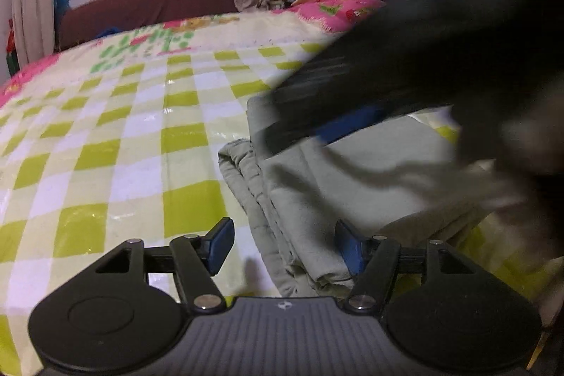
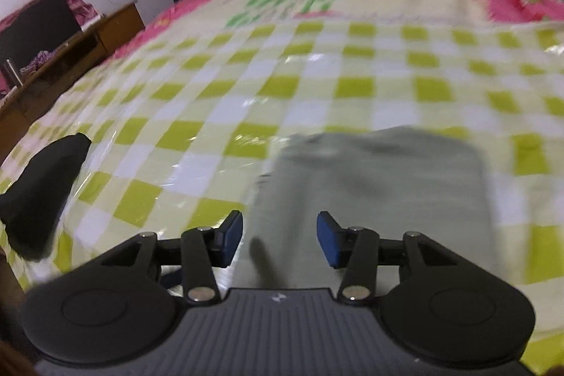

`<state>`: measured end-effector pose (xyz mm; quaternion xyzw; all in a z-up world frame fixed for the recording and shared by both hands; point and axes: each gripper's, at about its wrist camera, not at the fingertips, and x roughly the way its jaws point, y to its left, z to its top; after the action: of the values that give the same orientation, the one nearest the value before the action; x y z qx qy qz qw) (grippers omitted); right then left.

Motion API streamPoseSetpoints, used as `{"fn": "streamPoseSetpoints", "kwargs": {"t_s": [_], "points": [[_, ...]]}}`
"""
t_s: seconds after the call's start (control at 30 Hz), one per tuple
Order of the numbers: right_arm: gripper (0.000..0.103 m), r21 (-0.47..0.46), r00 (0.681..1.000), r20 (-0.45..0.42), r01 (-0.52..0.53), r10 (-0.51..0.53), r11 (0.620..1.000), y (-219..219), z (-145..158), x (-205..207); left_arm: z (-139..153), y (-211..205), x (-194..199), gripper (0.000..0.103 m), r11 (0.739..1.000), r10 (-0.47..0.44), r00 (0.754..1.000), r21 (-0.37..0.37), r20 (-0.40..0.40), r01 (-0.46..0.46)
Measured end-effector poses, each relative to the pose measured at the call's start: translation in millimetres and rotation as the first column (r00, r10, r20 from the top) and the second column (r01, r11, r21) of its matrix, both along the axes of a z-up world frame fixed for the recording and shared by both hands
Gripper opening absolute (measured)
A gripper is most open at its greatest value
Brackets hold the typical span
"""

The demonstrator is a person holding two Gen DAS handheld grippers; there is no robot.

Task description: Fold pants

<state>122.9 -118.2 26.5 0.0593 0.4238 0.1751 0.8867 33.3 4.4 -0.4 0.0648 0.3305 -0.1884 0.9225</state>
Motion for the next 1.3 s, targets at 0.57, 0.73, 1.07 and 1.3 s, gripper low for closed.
{"fn": "streamPoseSetpoints", "kwargs": {"t_s": [0.57, 0.73, 1.07, 1.3], "points": [[0.005, -0.008, 0.998, 0.026, 0.06, -0.059, 0.998, 19, 11, 13, -1, 7, 2, 0.075, 0.997, -0.05, 0.997, -0.048, 0.066, 0.053], [0.005, -0.04, 0.999, -0.032, 0.002, -0.004, 0.999, 42, -11, 23, -16, 10, 14, 0.075, 1.0, -0.029, 0.999, -0.009, -0.029, 0.029], [0.031, 0.057, 0.989, -0.063, -0.133, 0.137, 0.989, 35, 0, 13, -8, 16, 5, 0.075, 1.0, 0.005, 1.0, -0.02, -0.028, -0.005], [0.035, 0.064, 0.999, 0.028, -0.031, 0.029, 0.997, -13, 15, -16, 3, 19, -4, 0.075, 0.998, 0.063, 0.997, 0.006, 0.033, -0.063]]}}
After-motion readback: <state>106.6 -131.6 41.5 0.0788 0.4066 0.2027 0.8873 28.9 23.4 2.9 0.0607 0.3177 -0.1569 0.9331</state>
